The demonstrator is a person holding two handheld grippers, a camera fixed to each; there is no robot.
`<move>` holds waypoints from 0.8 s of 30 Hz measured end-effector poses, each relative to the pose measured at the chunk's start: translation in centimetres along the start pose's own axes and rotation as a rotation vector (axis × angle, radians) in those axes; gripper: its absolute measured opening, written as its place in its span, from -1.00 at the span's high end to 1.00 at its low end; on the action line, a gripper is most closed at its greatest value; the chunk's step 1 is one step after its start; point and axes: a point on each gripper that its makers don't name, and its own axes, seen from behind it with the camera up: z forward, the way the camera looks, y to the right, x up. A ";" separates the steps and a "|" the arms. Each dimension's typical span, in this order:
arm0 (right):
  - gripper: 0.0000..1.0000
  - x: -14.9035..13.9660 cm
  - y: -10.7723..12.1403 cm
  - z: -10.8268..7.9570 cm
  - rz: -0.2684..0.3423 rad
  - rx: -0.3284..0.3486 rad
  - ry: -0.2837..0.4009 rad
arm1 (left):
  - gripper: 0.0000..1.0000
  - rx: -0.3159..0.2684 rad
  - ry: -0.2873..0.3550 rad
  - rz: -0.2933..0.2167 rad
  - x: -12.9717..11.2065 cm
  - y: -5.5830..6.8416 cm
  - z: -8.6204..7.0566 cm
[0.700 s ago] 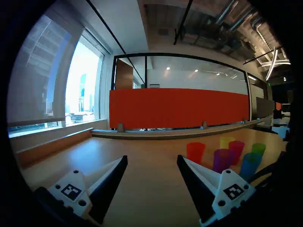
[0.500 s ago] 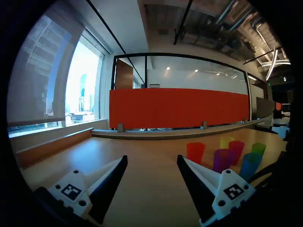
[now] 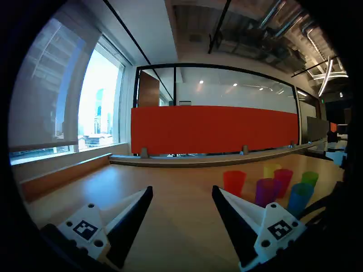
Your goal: Pour water
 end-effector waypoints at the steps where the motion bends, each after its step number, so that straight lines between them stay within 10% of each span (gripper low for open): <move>1: -0.99 0.0 0.0 0.0 0.000 0.000 0.000 | -0.93 0.000 0.000 0.000 0.0 0.0 0.0; 24: -0.98 0.4 -0.1 0.3 0.002 0.015 -0.012 | -0.94 -0.004 -0.036 0.011 -0.4 -0.1 0.2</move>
